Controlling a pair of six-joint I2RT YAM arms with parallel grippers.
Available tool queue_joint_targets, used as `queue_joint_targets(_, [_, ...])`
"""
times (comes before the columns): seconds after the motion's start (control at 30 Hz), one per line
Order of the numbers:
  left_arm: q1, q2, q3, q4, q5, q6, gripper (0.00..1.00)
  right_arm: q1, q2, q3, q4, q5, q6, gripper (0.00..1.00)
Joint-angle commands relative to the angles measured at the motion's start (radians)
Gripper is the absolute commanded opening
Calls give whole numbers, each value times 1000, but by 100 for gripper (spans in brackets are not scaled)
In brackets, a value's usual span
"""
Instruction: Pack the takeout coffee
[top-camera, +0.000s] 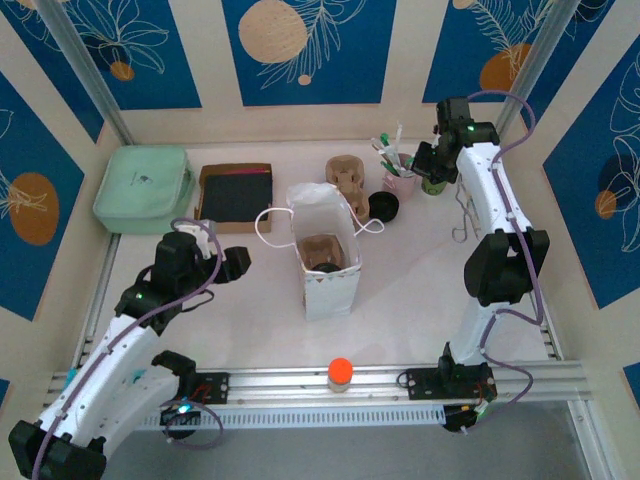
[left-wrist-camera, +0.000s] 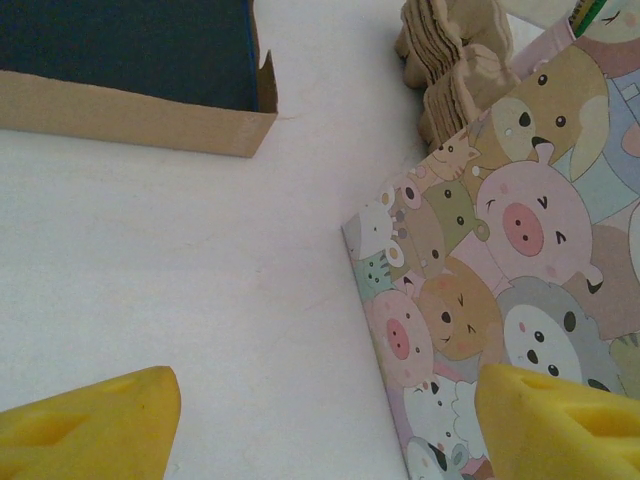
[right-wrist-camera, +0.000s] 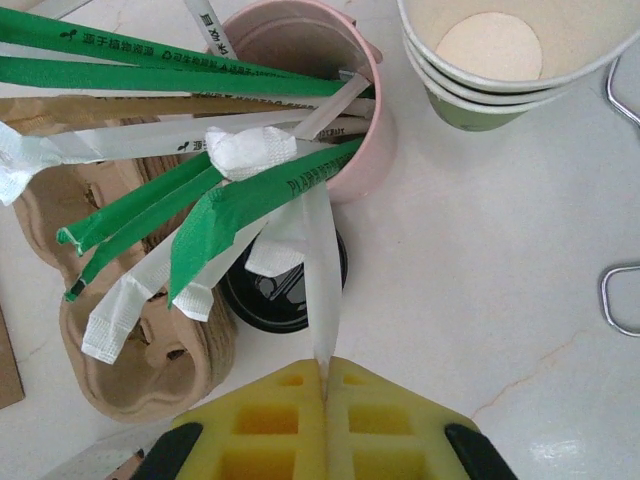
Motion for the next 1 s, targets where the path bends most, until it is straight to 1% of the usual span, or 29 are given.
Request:
queue_joint_targets(0.0, [11,-13,40,-13,15,8,77,15,-33,46,-45,32,-22,6])
queue_joint_targets(0.57, [11,-18,45,-21,13,9,77,54,-42,120,-113,114,-50,6])
queue_joint_targets(0.97, [11,-20,45,-20,16,7,77,65,-78,115,-127,121,-57,6])
